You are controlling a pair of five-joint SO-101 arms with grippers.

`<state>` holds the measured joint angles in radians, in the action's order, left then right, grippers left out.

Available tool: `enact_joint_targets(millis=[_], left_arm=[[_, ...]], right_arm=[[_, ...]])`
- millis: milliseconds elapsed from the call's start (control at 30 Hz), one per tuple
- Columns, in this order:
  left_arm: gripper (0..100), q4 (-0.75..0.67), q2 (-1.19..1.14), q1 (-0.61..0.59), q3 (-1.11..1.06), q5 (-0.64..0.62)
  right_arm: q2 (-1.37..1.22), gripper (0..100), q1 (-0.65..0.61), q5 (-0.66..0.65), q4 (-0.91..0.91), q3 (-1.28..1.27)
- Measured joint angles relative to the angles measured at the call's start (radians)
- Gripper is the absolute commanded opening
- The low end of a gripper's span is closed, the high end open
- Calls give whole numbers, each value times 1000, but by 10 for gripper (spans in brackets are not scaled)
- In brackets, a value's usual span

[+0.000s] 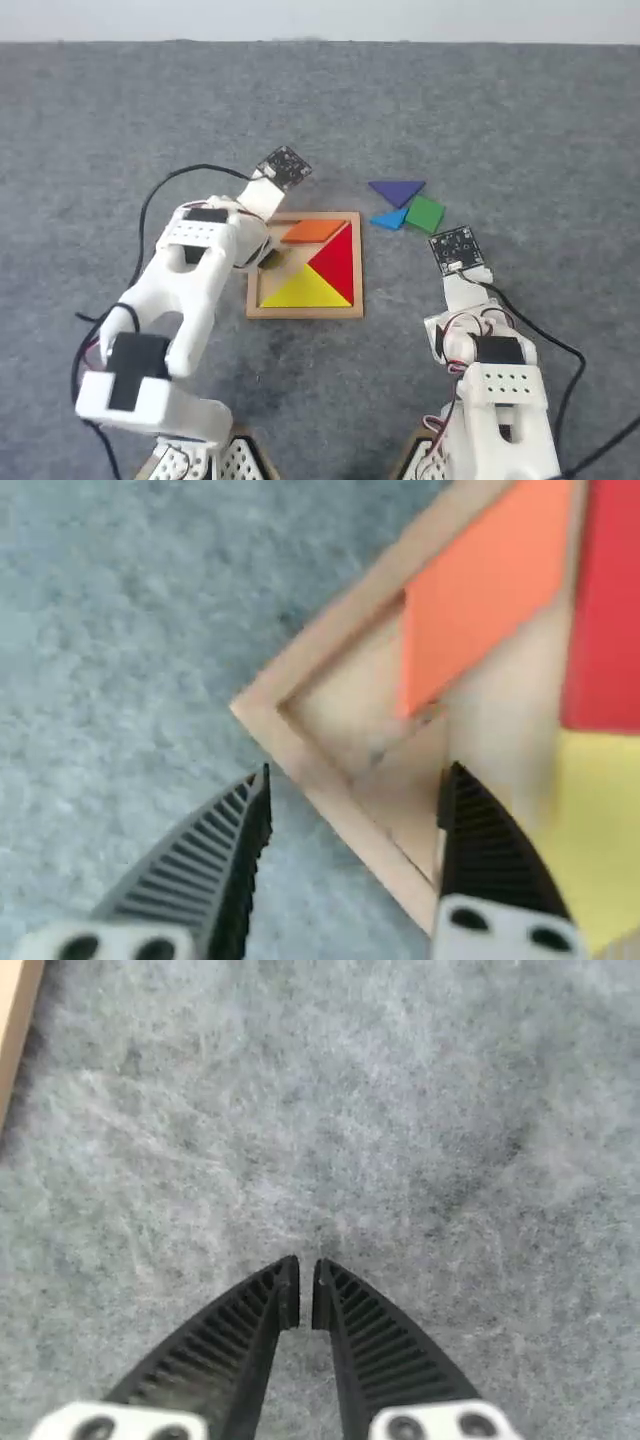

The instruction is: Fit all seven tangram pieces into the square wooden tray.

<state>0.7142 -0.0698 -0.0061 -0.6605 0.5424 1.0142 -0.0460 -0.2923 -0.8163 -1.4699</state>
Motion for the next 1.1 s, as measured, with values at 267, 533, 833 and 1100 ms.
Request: enact_joint_targets(millis=[267, 533, 833, 1100], left_arm=[[257, 0, -14, -2, 43, -83], [257, -6, 92, -32, 43, -138], [237, -86, 20, -49, 43, -143], [236, -114, -18, -112, 32, -61]], right_arm=[[0, 44, 0, 0, 0, 0], [0, 44, 0, 0, 0, 0], [0, 44, 0, 0, 0, 0], [0, 44, 0, 0, 0, 0]])
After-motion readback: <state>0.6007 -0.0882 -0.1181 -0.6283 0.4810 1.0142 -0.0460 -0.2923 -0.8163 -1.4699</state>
